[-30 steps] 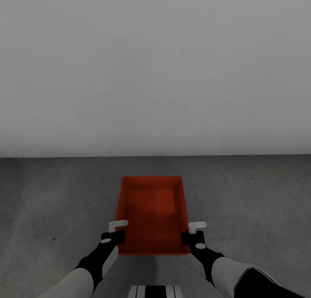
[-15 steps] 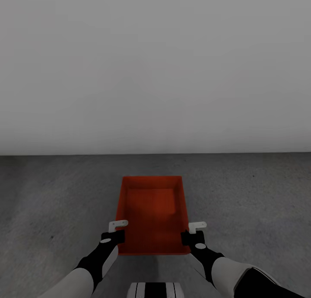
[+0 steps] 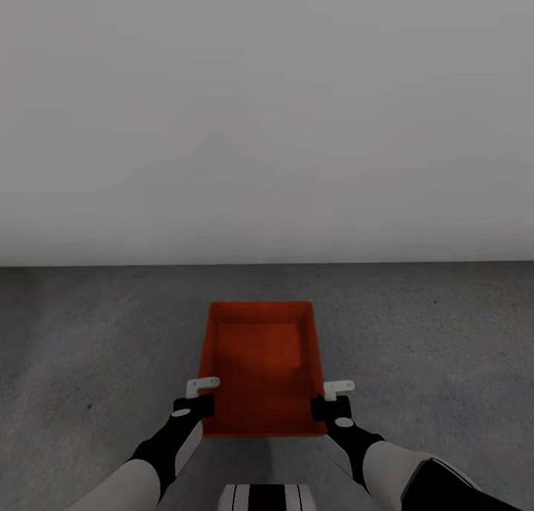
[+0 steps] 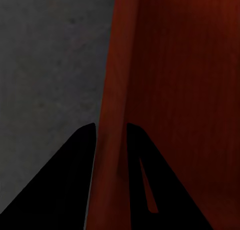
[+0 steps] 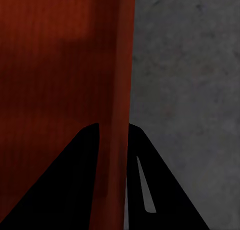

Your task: Move the two storage containers from the living room to the garage. In the garage, place one container on the floor and stack the other container on top of it (either order is fine).

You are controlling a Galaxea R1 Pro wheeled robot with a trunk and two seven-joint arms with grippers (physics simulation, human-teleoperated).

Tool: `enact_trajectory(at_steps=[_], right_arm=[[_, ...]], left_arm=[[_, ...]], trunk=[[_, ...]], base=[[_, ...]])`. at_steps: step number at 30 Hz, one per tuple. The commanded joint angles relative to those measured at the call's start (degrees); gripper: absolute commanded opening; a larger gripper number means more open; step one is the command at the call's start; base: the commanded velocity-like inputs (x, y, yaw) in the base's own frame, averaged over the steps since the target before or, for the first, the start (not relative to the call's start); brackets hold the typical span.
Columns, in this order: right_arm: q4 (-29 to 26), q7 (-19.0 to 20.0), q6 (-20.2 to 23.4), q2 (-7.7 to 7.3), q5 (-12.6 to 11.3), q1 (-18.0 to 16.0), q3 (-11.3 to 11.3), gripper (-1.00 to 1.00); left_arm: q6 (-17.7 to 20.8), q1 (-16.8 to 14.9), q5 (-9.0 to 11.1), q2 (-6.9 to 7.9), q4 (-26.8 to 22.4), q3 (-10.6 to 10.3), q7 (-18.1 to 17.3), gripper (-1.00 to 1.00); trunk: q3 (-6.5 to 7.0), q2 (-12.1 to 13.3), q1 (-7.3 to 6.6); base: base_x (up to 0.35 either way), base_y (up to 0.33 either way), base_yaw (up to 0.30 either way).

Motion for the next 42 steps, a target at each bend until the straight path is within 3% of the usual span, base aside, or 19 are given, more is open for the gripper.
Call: enact_trajectory(at_steps=[1, 26, 27, 38, 39, 40, 42], right_arm=[[-0.1, -0.1, -0.5, -0.26, -0.1, -0.1, 0.1, -1.00], [-0.1, -0.1, -0.6, -0.38, 0.5, -0.1, -0.5, -1.00], [-0.1, -0.1, -0.7, -0.38, 1.2, -0.1, -3.9, -1.00], [-0.1, -0.1, -0.7, -0.39, 1.2, -0.1, -3.9, -1.00], [-0.1, -0.1, -0.7, -0.39, 1.2, -0.1, -3.9, -1.00], [-0.1, -0.1, -0.7, -0.36, 1.2, -0.1, -3.9, 1.00], [-0.1, -0.1, -0.7, -0.33, 1.3, -0.1, -3.9, 1.00]], left_arm=[[0.3, 0.0, 0.9, 0.36, 0.1, -0.2, 0.6, -1.00], [0.4, 0.0, -2.7, -0.27, 0.1, 2.7, -0.1, -1.00], [0.4, 0.0, 1.7, 0.66, 0.1, -0.2, 1.2, -1.00], [0.6, 0.0, 1.8, 0.65, 0.1, -0.2, 1.2, -1.00], [0.7, 0.0, 1.8, 0.65, 0.1, -0.2, 1.2, 1.00], [0.8, 0.0, 1.8, 0.64, 0.2, -0.2, 1.2, 1.00], [0.9, 0.0, 1.9, 0.66, 0.2, -0.1, 1.2, 1.00]], trunk=[[-0.03, 0.0, -0.01], [-0.03, 0.0, -0.01], [-0.03, 0.0, -0.01], [-0.03, 0.0, -0.01], [-0.03, 0.0, -0.01], [-0.03, 0.0, -0.01], [-0.03, 0.0, -0.01]], base=[[0.000, 0.000, 0.000], [0.000, 0.000, 0.000], [0.000, 0.000, 0.000], [0.000, 0.000, 0.000], [0.000, 0.000, 0.000], [0.000, 0.000, 0.000], [0.000, 0.000, 0.000]])
